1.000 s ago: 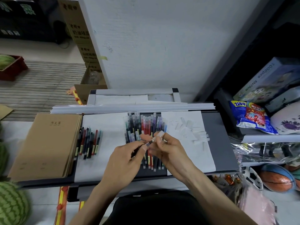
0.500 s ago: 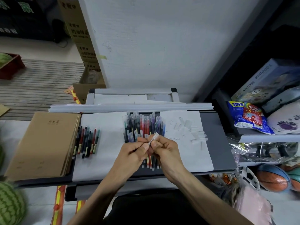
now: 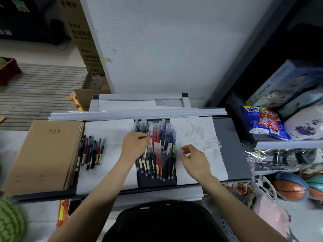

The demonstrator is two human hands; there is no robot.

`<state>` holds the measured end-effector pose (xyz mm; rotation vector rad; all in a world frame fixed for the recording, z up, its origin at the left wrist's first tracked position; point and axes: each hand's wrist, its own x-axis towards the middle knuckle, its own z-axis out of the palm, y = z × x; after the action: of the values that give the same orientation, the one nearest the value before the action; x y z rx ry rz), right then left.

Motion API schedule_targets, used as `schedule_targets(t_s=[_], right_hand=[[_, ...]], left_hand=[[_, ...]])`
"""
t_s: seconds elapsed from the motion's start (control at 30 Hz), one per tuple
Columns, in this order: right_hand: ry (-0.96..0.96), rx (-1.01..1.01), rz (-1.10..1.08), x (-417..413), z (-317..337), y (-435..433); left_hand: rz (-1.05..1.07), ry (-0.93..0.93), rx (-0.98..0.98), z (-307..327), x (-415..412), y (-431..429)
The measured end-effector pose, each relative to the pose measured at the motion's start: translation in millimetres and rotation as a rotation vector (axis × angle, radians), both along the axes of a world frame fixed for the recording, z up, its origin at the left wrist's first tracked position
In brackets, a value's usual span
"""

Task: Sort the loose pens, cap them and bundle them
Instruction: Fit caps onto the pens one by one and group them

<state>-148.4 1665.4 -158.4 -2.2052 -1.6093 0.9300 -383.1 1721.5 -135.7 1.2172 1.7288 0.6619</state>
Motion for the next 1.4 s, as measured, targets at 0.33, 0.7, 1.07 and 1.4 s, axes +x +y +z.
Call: schedule_targets(t_s=[0.33,0.7,1.07,1.4], right_hand=[[-0.491,0.047,0.081,69.8,-17.6,2.1],[-0.504,0.014,0.13,86.4,-27.5,19.7],[-0.551,0.193,0.188,84.2,-24.6,21.8],[-0.214,0.325,0.386,19.6,-13.9,20.0]], left_hand=[[-0.092,0.088,-0.05,-26.0,24.9,38.3],[-0.211,0.162,-0.078,-33.0,43.9,64.4],[-0.222,0.248,0.042,-24.0,26.7,55.6],[-0.118,0.488,0.022,-34.6,-71.1,-12.6]])
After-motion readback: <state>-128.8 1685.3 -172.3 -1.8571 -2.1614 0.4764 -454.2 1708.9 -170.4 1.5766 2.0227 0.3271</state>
